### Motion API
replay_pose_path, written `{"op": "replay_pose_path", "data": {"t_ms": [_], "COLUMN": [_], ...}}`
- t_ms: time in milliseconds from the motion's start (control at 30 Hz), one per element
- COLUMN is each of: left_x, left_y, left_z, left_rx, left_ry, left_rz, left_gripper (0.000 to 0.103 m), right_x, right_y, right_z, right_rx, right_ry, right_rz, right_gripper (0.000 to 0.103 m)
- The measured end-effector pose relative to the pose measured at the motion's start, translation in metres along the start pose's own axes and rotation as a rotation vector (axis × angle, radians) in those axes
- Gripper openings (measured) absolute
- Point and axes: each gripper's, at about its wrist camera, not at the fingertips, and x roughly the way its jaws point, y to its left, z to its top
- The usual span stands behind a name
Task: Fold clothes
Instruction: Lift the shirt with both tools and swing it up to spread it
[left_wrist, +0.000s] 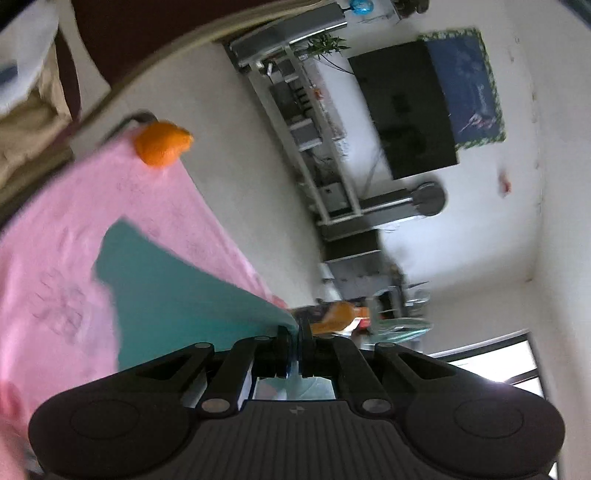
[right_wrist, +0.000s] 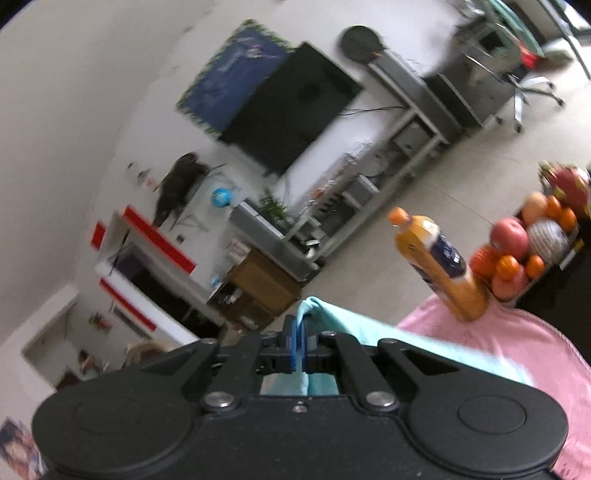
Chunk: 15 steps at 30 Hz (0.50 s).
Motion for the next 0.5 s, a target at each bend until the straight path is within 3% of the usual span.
{"op": "replay_pose_path", "data": {"t_ms": [200, 367, 500], "left_x": [-0.017, -0.057, -0.1], "left_y": [0.006, -0.018, -0.058], "left_z": [-0.013, -0.034, -0.054], "left_rx": [0.024, 0.186, 0.34], "left_ry": [-0.044, -0.094, -0.188], "left_rz": [-0.035, -0.077, -0.151], "left_gripper": [0.001, 0.001, 0.001], "right_x": [-0.023, -0.053, -0.096], "right_y": [0.0, 0.004, 0.029], "right_z": [-0.005, -0.01, -0.007], "right_rx": [-0.072, -0.122, -0.18], "right_ry": [-0.04, -0.017, -0.092], "right_rz": [0.031, 0.046, 0.122], "right_gripper": [0.002, 0.002, 0.002]}}
